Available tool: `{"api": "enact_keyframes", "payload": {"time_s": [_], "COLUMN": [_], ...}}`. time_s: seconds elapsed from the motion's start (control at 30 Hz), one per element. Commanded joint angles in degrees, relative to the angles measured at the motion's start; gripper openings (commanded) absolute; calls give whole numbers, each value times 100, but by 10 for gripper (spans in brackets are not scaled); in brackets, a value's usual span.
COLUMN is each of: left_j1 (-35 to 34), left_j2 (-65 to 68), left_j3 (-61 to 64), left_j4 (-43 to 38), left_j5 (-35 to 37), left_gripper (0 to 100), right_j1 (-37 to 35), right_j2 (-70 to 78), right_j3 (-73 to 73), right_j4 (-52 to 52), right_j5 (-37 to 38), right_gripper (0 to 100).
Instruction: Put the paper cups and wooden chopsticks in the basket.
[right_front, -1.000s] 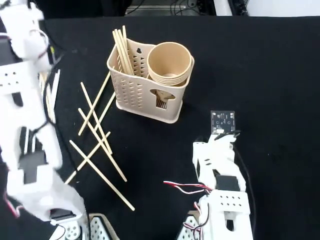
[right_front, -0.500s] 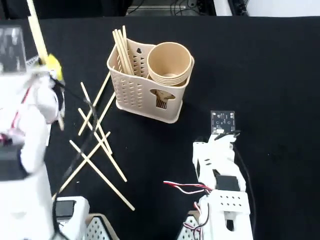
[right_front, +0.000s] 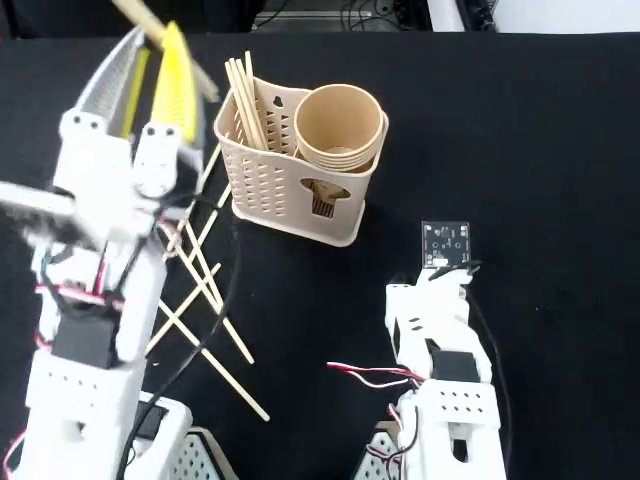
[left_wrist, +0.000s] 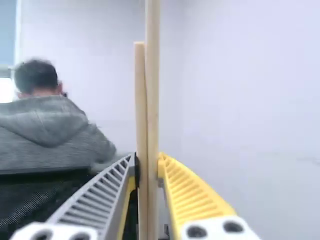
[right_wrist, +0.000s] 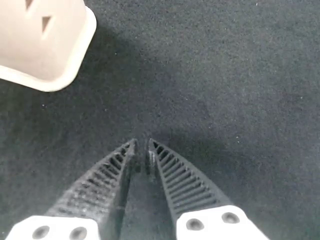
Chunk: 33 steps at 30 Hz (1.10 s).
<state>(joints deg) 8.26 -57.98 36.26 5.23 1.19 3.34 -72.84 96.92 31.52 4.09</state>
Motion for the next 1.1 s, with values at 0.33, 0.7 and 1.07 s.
{"api": "enact_keyframes", "payload": {"time_s": [0.33, 0.7, 1.07], "left_j1": [-470, -233, -954], "left_j2": [2084, 2127, 2198], "left_j3": [92, 558, -2105], "left_j4": [-703, 35, 4343], "left_j5": [1301, 1116, 1064], "left_gripper": [29, 84, 195], "right_j1": [-62, -44, -44], "right_j2": [-84, -84, -84], "right_j3": [-22, -22, -22], "right_j4": [-62, -62, -62], "right_j5": [35, 35, 35], "right_gripper": [41, 42, 42]}}
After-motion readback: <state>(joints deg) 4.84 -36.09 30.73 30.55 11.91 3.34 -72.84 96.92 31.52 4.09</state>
